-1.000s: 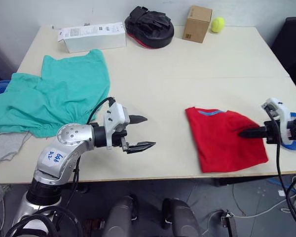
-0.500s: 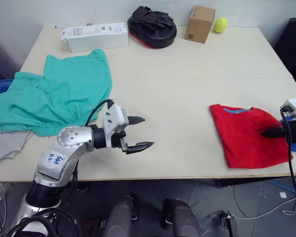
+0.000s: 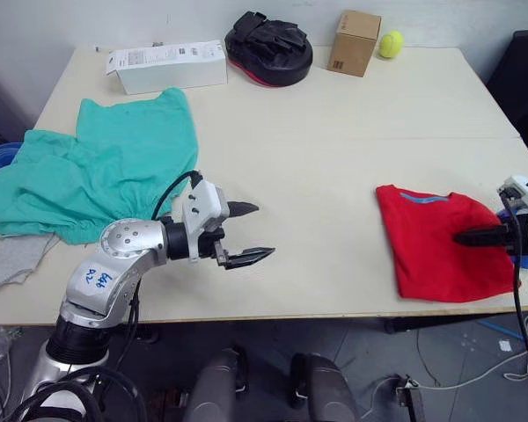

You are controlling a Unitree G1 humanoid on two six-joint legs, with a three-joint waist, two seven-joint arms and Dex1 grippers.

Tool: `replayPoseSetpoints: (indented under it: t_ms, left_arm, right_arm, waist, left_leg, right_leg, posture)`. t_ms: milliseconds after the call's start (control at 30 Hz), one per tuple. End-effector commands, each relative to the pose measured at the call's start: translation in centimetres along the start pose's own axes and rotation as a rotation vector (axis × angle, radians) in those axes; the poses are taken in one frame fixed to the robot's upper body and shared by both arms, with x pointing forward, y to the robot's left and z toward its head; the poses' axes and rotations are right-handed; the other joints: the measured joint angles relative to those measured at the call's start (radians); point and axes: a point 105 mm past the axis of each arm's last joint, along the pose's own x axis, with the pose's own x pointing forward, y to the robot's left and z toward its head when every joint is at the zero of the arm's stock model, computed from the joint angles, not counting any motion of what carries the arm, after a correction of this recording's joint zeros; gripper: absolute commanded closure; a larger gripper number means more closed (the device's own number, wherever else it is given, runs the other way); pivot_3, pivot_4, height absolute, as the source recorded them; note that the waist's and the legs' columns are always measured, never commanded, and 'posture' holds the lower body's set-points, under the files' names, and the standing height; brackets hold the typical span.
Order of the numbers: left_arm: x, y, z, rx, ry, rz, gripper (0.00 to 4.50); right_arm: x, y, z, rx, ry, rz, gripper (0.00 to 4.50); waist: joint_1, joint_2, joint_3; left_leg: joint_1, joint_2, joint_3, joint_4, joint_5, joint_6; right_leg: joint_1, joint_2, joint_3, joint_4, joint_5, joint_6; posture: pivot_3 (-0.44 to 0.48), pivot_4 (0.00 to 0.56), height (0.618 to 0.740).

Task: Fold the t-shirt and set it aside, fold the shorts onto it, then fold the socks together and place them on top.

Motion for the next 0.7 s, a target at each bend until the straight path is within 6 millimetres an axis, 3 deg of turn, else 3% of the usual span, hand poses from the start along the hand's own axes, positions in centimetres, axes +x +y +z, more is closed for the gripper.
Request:
replayPoseSetpoints:
  t_ms: [33, 100, 133, 267, 400, 600, 700]
  left_arm:
    - [0.0, 0.2, 0.6, 0.035, -0.020, -0.001, 0.00]
    - [0.0, 0.3, 0.7, 0.039, -0.022, 0.000, 0.00]
    - [0.0, 0.4, 0.7, 0.040, -0.024, 0.001, 0.00]
    - [0.1, 0.6, 0.7, 0.042, -0.026, 0.002, 0.00]
    - [0.1, 0.7, 0.8, 0.046, -0.029, 0.005, 0.00]
    - [-0.1, 0.9, 0.8, 0.029, -0.035, 0.038, 0.00]
    - [-0.9, 0.9, 0.3, 0.011, -0.022, 0.093, 0.00]
  right_arm:
    - [-3.2, -0.5, 0.8, -0.032, -0.049, -0.056, 0.91]
    - [-4.9, -0.9, 0.8, -0.054, -0.056, -0.090, 0.17]
    - [-5.8, -1.1, 0.9, -0.059, -0.068, -0.112, 0.05]
    - [-8.5, -2.1, 1.6, -0.071, -0.121, -0.202, 0.05]
    - [-9.8, -0.8, 3.8, -0.104, -0.257, -0.134, 0.05]
    - [-6.5, 7.3, 7.6, -0.313, -0.433, 0.240, 0.05]
    - [-3.8, 13.9, 9.0, -0.463, -0.542, 0.445, 0.05]
  waist:
    - [0.004, 0.001, 0.000]
    - [0.005, 0.002, 0.000]
    - [0.005, 0.003, 0.000]
    - [0.000, 0.003, 0.000]
    - [-0.006, 0.005, -0.001]
    - [-0.004, 0.007, -0.001]
    - [-0.004, 0.007, -0.001]
  left_leg:
    - [0.000, 0.000, 0.000, 0.000, 0.000, 0.000]
    - [0.000, 0.000, 0.000, 0.000, 0.000, 0.000]
    - [0.000, -0.001, 0.000, 0.000, 0.000, 0.000]
    - [0.000, 0.000, 0.000, 0.000, -0.001, -0.002]
    - [0.001, 0.000, 0.001, 0.000, -0.002, -0.004]
    - [0.002, 0.002, 0.001, 0.001, 0.000, 0.000]
    - [0.002, 0.002, 0.000, 0.002, 0.000, 0.000]
  right_leg:
    - [0.000, 0.000, 0.000, 0.000, 0.000, 0.000]
    - [0.000, 0.000, 0.000, 0.000, 0.000, 0.000]
    - [0.000, 0.000, 0.000, 0.000, 0.000, 0.000]
    - [0.000, 0.000, 0.000, 0.000, 0.000, 0.000]
    - [0.000, 0.000, 0.001, 0.000, 0.000, 0.000]
    - [0.001, 0.002, 0.001, 0.001, 0.000, 0.000]
    - [0.002, 0.002, 0.000, 0.002, 0.000, 0.000]
  posture:
    - [0.000, 0.150, 0.740]
    - [0.000, 0.150, 0.740]
    - [0.000, 0.150, 0.740]
    - [0.000, 0.150, 0.740]
    - [0.000, 0.150, 0.740]
    - [0.000, 0.150, 0.740]
    - [0.000, 0.150, 0.740]
